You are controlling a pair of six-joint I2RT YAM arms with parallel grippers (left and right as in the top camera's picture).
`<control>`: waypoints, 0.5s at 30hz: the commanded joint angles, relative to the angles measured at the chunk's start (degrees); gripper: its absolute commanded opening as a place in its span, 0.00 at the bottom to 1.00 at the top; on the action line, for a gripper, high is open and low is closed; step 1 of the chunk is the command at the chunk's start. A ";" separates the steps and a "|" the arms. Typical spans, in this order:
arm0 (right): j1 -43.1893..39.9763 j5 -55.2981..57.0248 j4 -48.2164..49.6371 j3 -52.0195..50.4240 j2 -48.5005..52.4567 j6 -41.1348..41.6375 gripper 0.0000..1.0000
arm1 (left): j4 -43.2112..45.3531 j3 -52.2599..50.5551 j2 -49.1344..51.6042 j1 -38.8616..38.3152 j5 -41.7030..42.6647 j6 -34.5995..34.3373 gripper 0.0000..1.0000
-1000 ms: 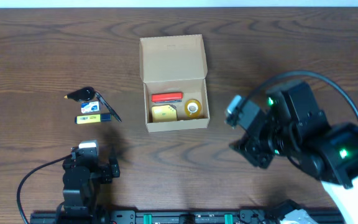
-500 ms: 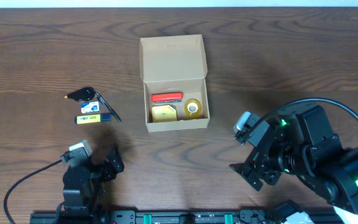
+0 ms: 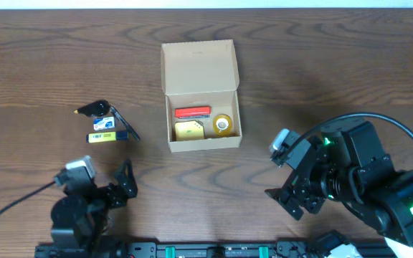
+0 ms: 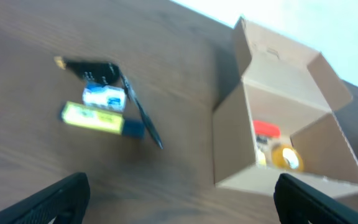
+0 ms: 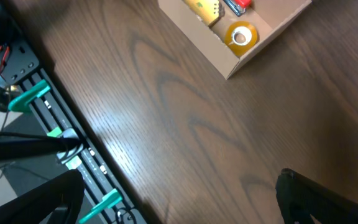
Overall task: Pack container
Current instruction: 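Reach the left gripper to the blue-and-white staples box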
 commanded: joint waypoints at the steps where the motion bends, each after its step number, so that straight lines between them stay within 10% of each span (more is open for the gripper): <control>1: -0.46 -0.70 -0.09 -0.31 -0.09 0.79 0.99 | -1.97 6.40 8.17 -0.24 -5.88 5.55 0.96; 15: -0.46 -0.70 -0.07 -0.31 -0.09 0.79 0.99 | -8.41 28.06 47.10 -0.22 -12.37 6.71 0.96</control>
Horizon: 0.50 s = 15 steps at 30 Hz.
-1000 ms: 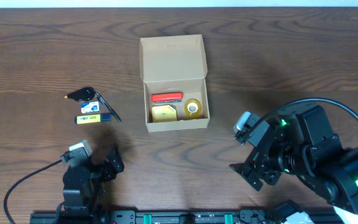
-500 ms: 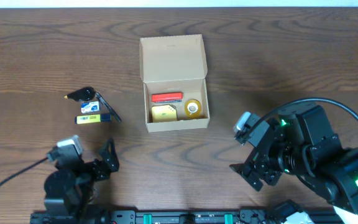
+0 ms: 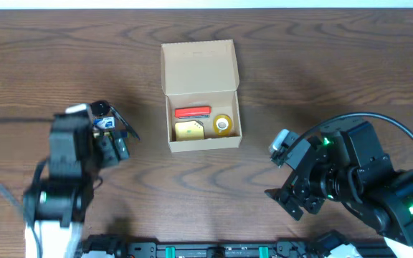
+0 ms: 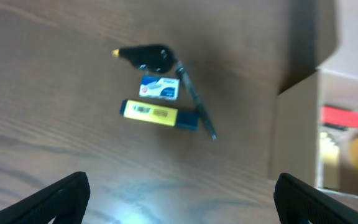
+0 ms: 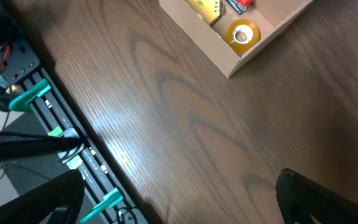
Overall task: Pack container
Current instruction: 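Reach the left gripper to the blue-and-white staples box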
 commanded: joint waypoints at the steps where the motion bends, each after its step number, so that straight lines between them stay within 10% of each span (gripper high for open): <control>1: -0.46 -0.63 0.00 -0.04 -0.09 0.72 0.99 | -0.98 4.31 8.15 -0.22 -3.96 1.22 0.96; 15: -0.46 -0.63 0.00 -0.04 -0.09 0.72 0.99 | 6.75 5.84 26.95 0.92 -0.44 5.99 0.95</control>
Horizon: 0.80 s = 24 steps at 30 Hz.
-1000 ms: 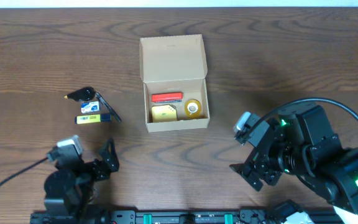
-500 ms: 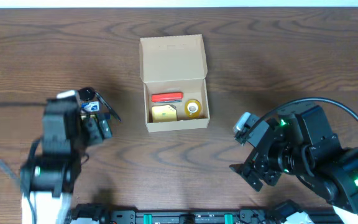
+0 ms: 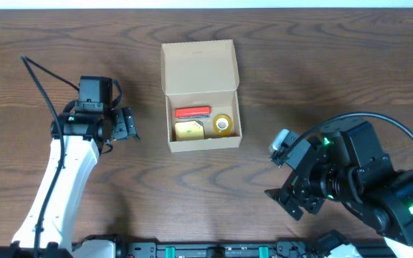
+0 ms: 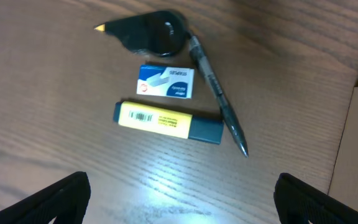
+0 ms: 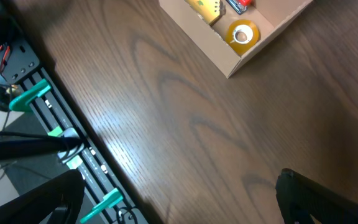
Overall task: Pack container
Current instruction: 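Reach the left gripper to the blue-and-white staples box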
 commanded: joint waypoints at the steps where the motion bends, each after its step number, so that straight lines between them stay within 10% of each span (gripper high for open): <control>1: -0.46 -0.63 -0.04 -0.04 -0.09 0.72 0.99 | 1.09 1.14 0.98 1.70 3.96 4.39 0.95; 24: -0.46 0.70 -0.02 -0.04 -0.02 0.72 0.99 | 3.28 0.28 13.90 12.50 11.63 14.19 0.95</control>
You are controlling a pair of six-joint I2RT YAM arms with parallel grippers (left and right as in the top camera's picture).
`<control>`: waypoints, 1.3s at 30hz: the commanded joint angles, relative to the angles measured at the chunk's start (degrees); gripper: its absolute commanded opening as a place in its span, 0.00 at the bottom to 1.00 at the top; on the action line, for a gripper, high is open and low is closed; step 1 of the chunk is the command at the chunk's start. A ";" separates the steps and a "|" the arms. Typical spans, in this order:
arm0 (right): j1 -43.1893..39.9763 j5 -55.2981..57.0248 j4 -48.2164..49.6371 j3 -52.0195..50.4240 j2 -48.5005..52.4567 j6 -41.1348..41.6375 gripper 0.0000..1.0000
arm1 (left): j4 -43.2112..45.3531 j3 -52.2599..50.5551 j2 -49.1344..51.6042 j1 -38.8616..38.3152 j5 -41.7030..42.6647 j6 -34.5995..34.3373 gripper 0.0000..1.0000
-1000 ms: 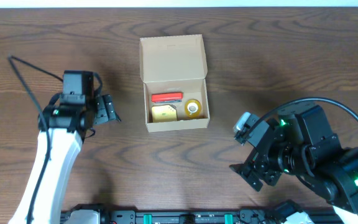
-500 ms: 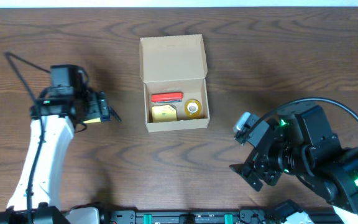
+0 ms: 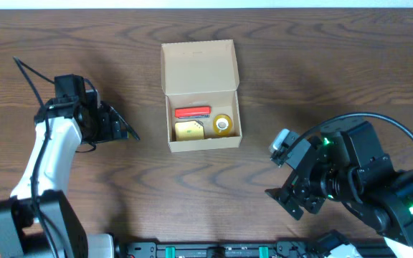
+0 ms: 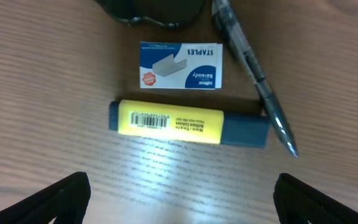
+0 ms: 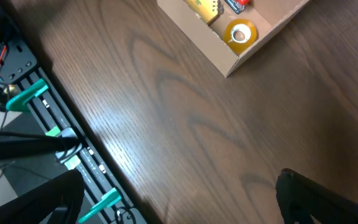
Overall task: Pack container
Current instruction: 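Reach the left gripper to the blue-and-white staples box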
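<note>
An open cardboard box point(image 3: 201, 68) holds a red item point(image 3: 192, 112), a yellow item point(image 3: 188, 130) and a tape roll point(image 3: 223, 125). Left of it lie a yellow highlighter point(image 4: 188, 123), a blue and white staples box point(image 4: 180, 65), a pen point(image 4: 253, 74) and a black dispenser point(image 4: 148, 9). My left gripper point(image 4: 179, 205) hangs open just above the highlighter; in the overhead view the left gripper point(image 3: 115, 126) hides these items except the pen's tip. Down at the front right, my right gripper point(image 3: 287, 203) is open and holds nothing.
A black rail with teal clamps point(image 5: 27, 96) runs along the table's front edge. The box point(image 5: 272, 25) with the tape roll point(image 5: 239, 35) shows at the top of the right wrist view. A cable point(image 3: 31, 72) trails from the left arm.
My left gripper has come lower over the small items, so the highlighter now fills the middle of the left wrist view. The right arm has not moved.
My left arm was folded at the table's front edge, far from the items. Then it stood near them, then above them with all of them in its view. Now it hangs low over the highlighter. The box's contents and the right arm stayed unchanged.
</note>
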 commanded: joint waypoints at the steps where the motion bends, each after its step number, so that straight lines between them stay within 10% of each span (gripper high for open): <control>1: -0.46 0.24 -0.02 -0.04 -0.02 0.72 0.99 | 1.33 0.28 2.67 0.07 0.24 0.37 0.96; 27: -0.46 1.97 -0.02 -0.04 -0.02 0.72 0.99 | 12.61 0.28 9.31 0.07 -3.32 -2.19 1.00; 39: -0.46 1.95 -0.02 -0.04 -0.02 0.72 0.99 | 15.61 0.28 10.56 0.07 -4.39 -4.90 0.86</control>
